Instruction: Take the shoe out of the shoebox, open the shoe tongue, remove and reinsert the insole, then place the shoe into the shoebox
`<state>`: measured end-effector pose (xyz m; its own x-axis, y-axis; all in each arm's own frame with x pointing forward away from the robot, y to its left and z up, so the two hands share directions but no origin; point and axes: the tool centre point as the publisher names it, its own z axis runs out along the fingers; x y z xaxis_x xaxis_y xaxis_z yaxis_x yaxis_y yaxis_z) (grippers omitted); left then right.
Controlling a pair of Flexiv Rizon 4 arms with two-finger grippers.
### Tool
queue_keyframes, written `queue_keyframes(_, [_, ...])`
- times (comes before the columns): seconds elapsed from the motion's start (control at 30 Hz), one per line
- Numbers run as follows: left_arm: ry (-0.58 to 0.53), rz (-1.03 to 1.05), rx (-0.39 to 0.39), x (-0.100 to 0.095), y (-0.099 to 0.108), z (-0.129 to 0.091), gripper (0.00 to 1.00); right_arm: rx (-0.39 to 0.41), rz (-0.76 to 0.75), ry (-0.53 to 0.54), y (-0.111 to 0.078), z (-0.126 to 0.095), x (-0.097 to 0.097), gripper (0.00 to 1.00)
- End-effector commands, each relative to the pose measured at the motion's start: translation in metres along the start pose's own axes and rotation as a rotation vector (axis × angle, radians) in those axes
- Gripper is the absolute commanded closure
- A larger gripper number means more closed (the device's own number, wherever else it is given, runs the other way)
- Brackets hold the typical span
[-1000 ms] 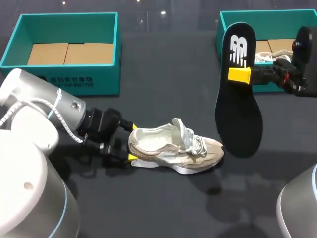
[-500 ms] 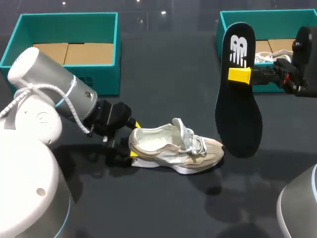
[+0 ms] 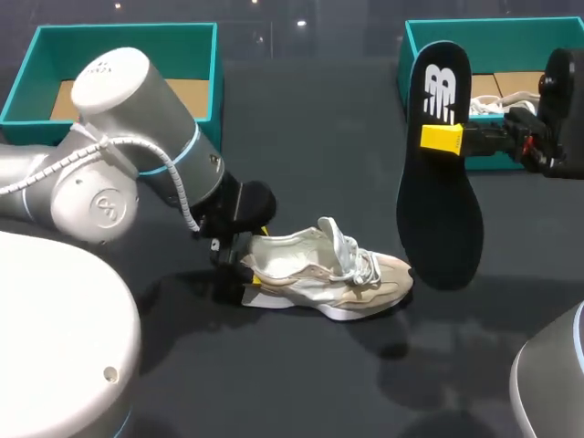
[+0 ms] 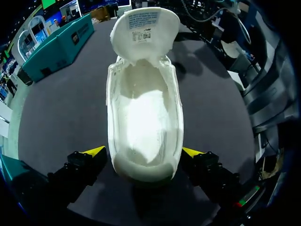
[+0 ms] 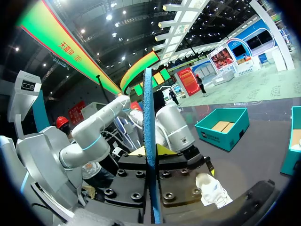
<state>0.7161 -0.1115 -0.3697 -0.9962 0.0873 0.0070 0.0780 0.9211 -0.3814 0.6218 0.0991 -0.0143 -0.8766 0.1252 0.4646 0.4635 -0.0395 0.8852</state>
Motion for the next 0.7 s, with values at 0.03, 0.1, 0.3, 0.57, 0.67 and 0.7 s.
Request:
queue_keyframes(0.03, [-0.002,-0.003,-0.188,0.0,-0.008,0.0,0.0,-0.005,0.001,-0.009,-0.004,-0.001,0.004,1.0])
queue_keyframes(0.1, [0.003,0.001,-0.204,0.001,-0.009,0.002,0.0,-0.005,0.001,-0.009,-0.004,-0.001,0.004,1.0])
queue_keyframes(0.3, [0.013,-0.003,-0.256,0.0,-0.01,0.005,0.0,-0.005,0.001,-0.009,-0.004,-0.001,0.004,1.0])
queue_keyframes(0.57, [0.025,0.01,-0.252,0.0,-0.013,-0.005,0.0,-0.005,0.001,-0.009,-0.004,-0.001,0.004,1.0])
queue_keyframes(0.67, [0.03,0.013,-0.252,0.001,-0.017,-0.014,0.0,-0.005,0.001,-0.009,-0.004,-0.001,0.004,1.0])
queue_keyframes(0.7, [0.044,0.01,-0.255,0.0,-0.018,-0.017,0.0,-0.005,0.001,-0.009,-0.004,-0.001,0.004,1.0])
